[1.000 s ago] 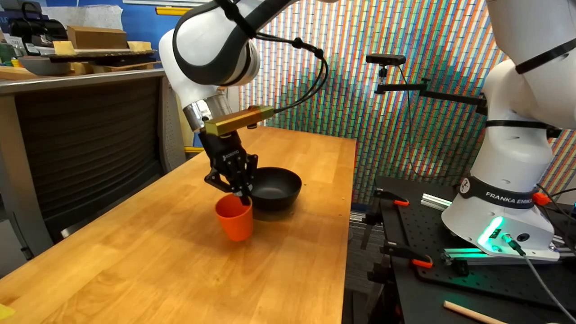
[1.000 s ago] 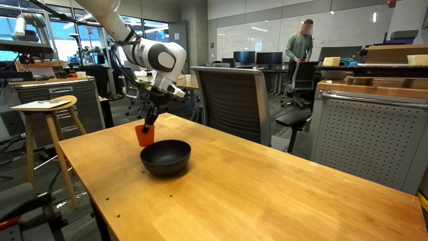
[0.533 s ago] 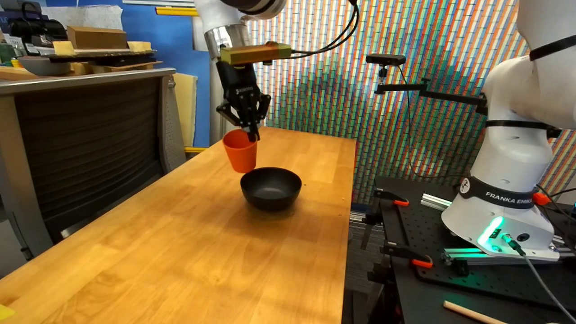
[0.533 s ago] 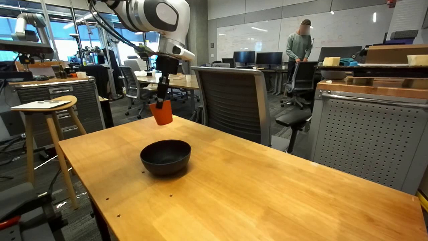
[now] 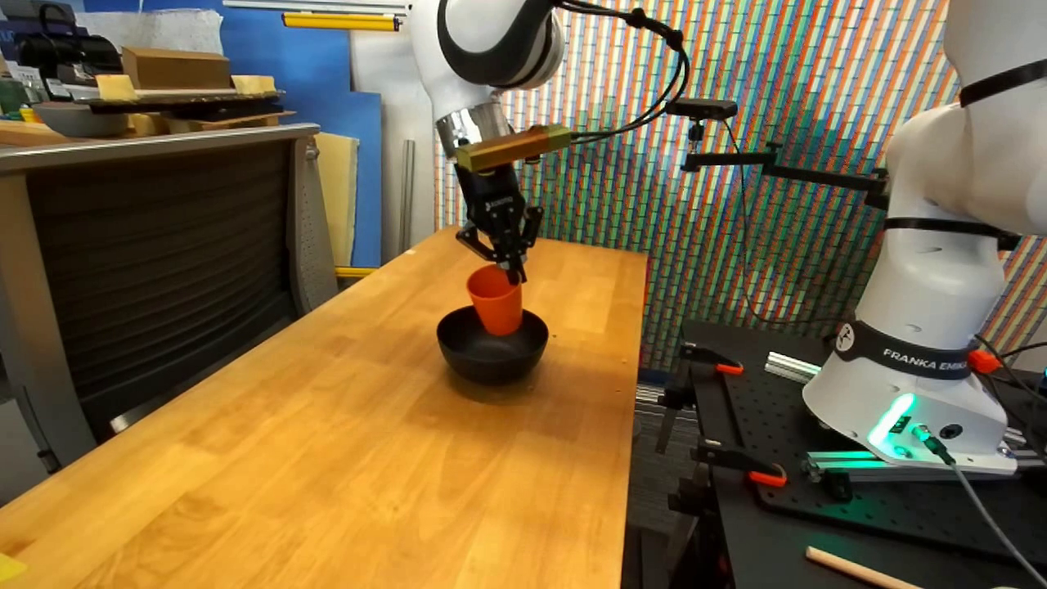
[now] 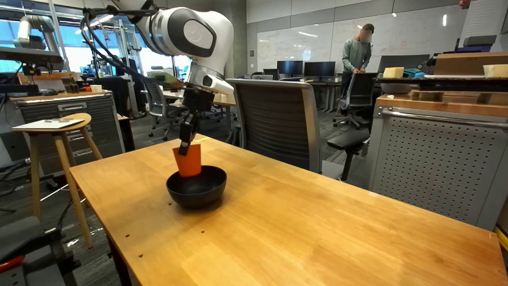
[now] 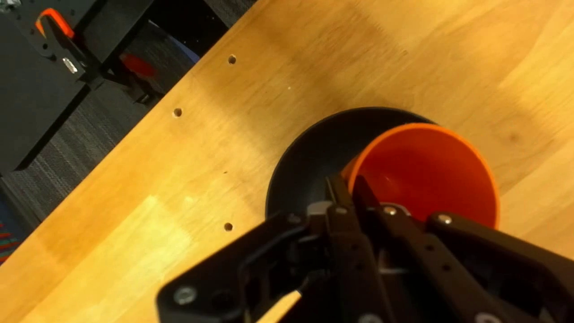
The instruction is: Place the orange cup in the black bowl
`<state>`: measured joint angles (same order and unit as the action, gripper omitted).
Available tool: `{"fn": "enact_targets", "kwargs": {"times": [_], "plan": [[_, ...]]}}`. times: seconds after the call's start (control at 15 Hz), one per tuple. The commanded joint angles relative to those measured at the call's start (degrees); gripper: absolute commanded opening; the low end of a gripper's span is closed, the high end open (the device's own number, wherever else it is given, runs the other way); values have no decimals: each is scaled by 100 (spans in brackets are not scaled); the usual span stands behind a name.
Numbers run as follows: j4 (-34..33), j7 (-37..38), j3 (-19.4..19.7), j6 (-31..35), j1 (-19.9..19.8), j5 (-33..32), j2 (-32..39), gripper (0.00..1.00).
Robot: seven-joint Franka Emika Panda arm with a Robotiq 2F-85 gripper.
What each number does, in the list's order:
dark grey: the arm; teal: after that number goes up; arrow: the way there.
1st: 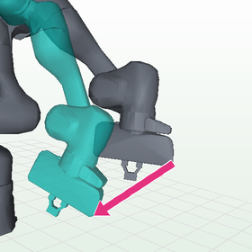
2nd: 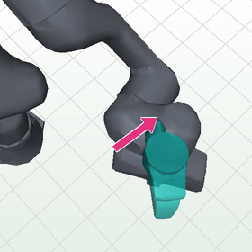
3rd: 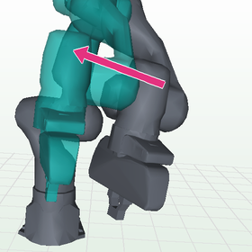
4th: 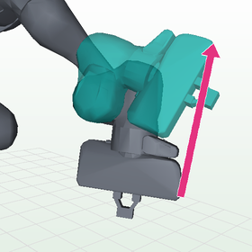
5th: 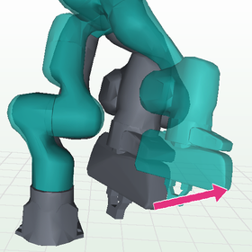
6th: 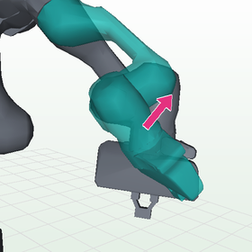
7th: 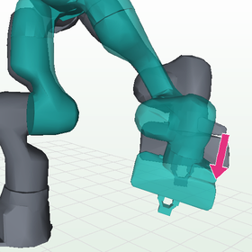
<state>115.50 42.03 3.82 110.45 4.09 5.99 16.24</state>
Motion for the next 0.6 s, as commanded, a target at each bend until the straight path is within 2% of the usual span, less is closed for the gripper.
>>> {"fn": "enact_targets", "kwargs": {"times": [0.0, 0.53], "plan": [[254, -57, 44, 325, -231, 217, 187, 2], [132, -737, -10, 758, -516, 892, 746, 2]]}}
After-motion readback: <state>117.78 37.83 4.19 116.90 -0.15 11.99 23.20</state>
